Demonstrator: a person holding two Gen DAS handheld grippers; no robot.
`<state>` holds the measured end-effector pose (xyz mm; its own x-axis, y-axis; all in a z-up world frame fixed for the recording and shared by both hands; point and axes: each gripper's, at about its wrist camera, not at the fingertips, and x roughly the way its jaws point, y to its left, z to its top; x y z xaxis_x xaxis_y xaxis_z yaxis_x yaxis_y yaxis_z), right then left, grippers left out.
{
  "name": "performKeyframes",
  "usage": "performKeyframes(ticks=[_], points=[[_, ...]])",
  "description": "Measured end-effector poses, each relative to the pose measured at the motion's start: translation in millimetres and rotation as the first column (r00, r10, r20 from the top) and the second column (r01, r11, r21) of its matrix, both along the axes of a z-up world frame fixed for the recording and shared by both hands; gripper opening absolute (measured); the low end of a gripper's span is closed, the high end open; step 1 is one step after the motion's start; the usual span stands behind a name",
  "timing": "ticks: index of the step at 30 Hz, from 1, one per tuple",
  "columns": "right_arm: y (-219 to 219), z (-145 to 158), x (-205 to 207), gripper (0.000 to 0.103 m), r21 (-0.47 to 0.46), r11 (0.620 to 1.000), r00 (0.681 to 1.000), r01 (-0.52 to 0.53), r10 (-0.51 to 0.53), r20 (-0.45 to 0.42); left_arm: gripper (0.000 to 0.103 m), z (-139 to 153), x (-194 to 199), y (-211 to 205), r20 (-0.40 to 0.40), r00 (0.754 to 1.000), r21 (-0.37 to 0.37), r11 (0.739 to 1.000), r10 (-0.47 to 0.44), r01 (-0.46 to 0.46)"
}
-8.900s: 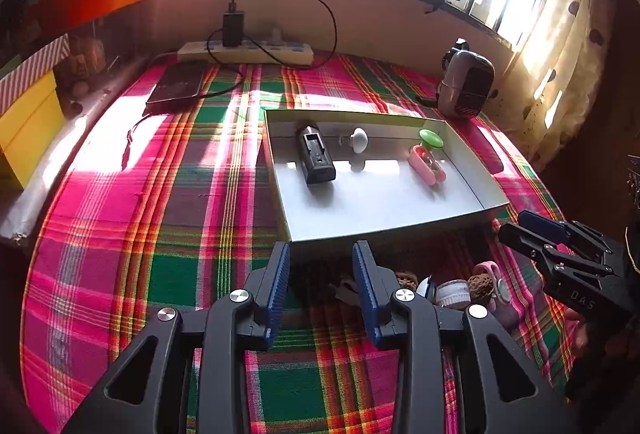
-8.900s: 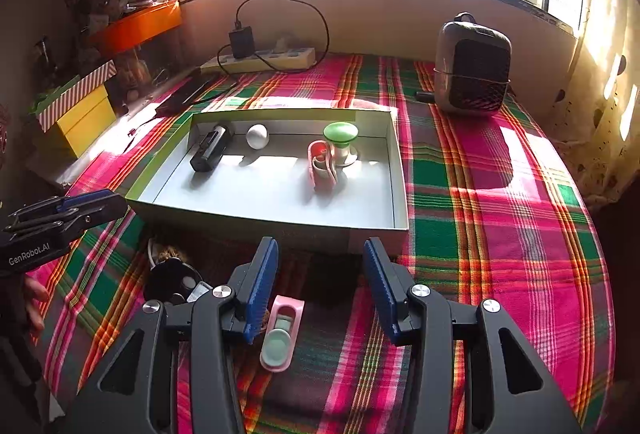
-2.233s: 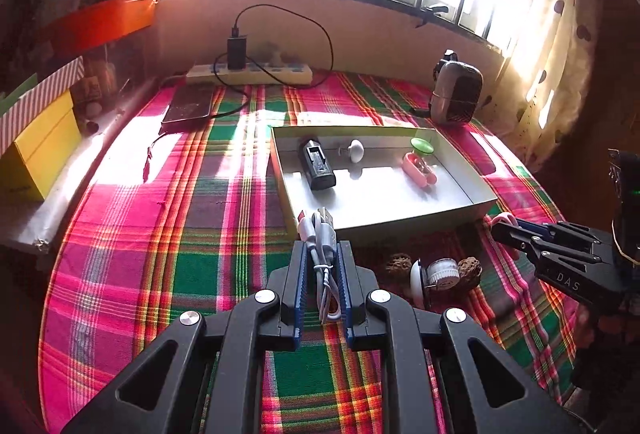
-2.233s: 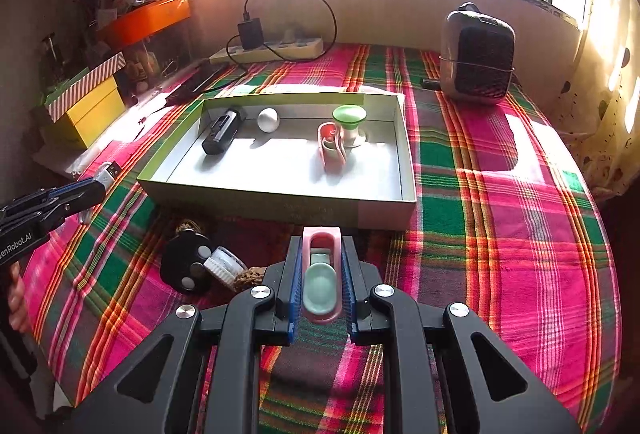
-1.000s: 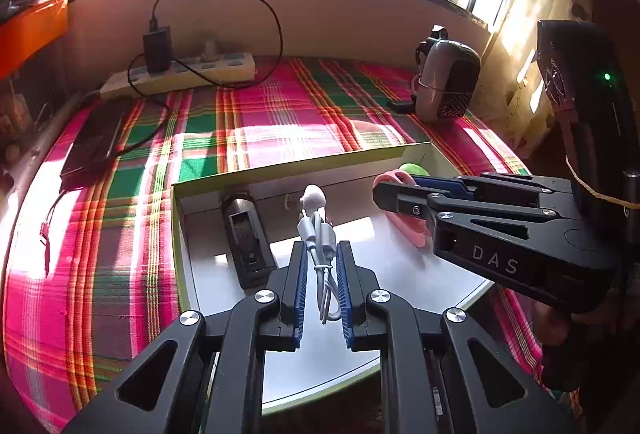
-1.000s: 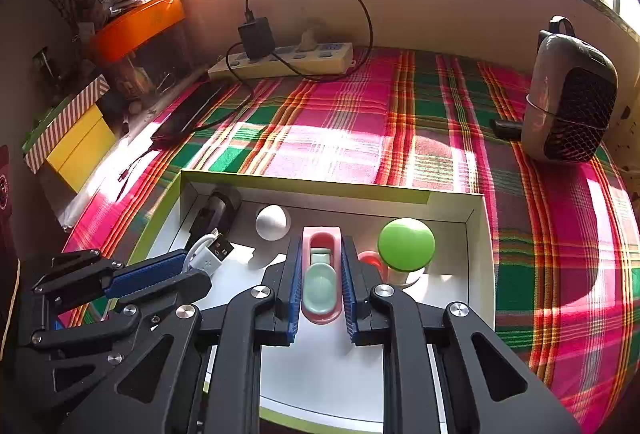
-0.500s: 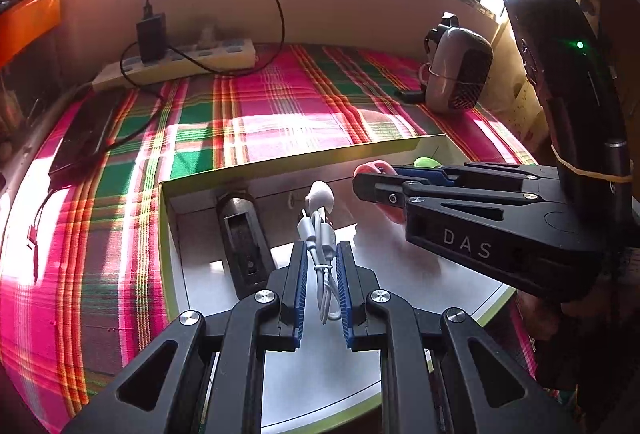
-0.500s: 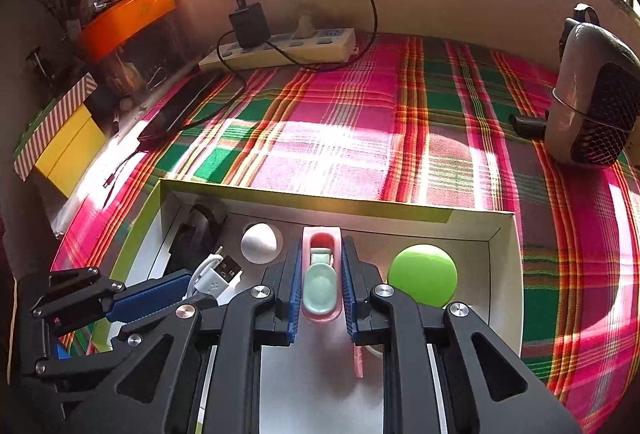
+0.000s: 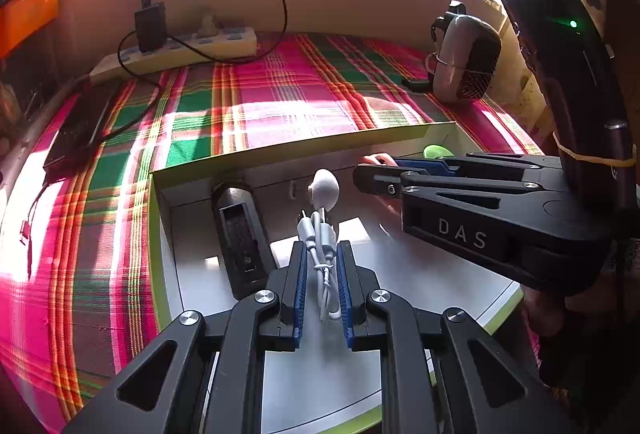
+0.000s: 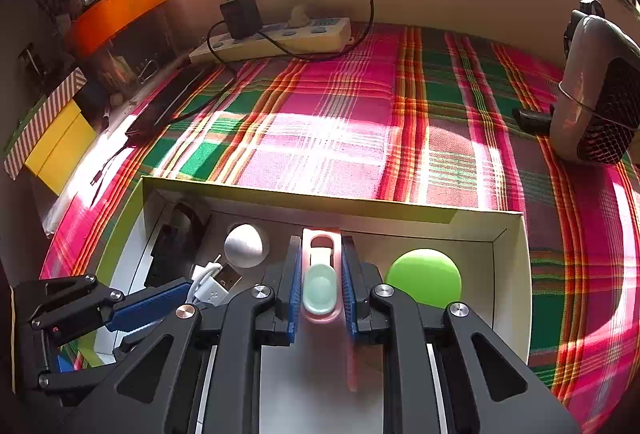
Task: Organize objects
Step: 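Carry the white cable and pink case into the box with both grippers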
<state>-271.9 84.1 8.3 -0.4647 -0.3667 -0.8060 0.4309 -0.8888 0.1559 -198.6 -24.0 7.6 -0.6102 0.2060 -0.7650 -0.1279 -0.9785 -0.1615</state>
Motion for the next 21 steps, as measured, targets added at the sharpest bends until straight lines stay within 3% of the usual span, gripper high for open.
performKeyframes(ticks=[21], points=[[-2.8, -0.5, -0.4, 0.019, 0.027, 1.0, 1.0, 0.003, -0.002, -0.007, 0.012, -2.6, -1.2, 0.7, 0.009, 1.0, 0.005, 1.0, 0.002, -0.002]])
